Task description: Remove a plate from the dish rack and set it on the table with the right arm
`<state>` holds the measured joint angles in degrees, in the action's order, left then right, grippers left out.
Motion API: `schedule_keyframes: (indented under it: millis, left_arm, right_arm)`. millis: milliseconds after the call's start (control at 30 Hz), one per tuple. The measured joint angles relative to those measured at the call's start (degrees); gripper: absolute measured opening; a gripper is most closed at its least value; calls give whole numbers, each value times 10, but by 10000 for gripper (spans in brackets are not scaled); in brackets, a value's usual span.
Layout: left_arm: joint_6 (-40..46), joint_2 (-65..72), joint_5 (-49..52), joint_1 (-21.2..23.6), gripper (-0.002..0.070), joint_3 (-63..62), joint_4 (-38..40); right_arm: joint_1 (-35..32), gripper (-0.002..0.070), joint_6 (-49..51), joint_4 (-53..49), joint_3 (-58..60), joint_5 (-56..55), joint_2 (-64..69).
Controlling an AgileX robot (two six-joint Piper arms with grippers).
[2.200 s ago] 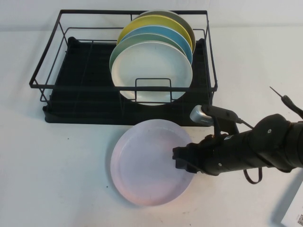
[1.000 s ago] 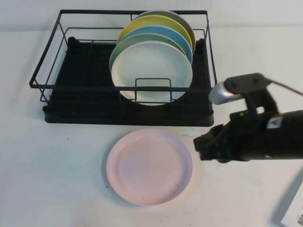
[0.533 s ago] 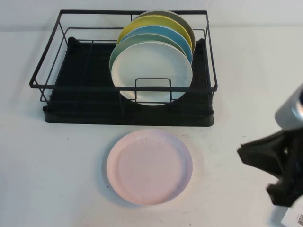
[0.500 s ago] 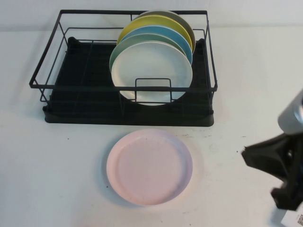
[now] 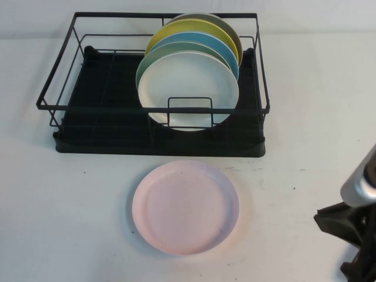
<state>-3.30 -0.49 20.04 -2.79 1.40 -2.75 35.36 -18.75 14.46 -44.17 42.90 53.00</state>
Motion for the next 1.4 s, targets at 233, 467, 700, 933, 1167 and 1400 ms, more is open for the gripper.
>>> schedule_keyframes:
  millis: [233,467,700,933,1167,1400]
  left_arm:
    - [0,0,0,0,-4,0,0]
    - [0,0,0,0,-4,0,0]
    - [0,0,0,0,-4,0,0]
    - [0,0,0,0,-4,0,0]
    - [0,0,0,0,-4,0,0]
    - [0,0,0,0,-4,0,0]
  right_arm:
    - [-89,-18,0,-8,171,-179,-99]
    - [-213,-18,0,-8,368,-366,-243]
    - [-286,-18,0,-7,454,-409,-394]
    - [-296,-18,0,-6,458,-312,-513]
    - [-296,-18,0,-8,458,-229,-534]
    - [-296,-18,0,-8,458,-224,-535]
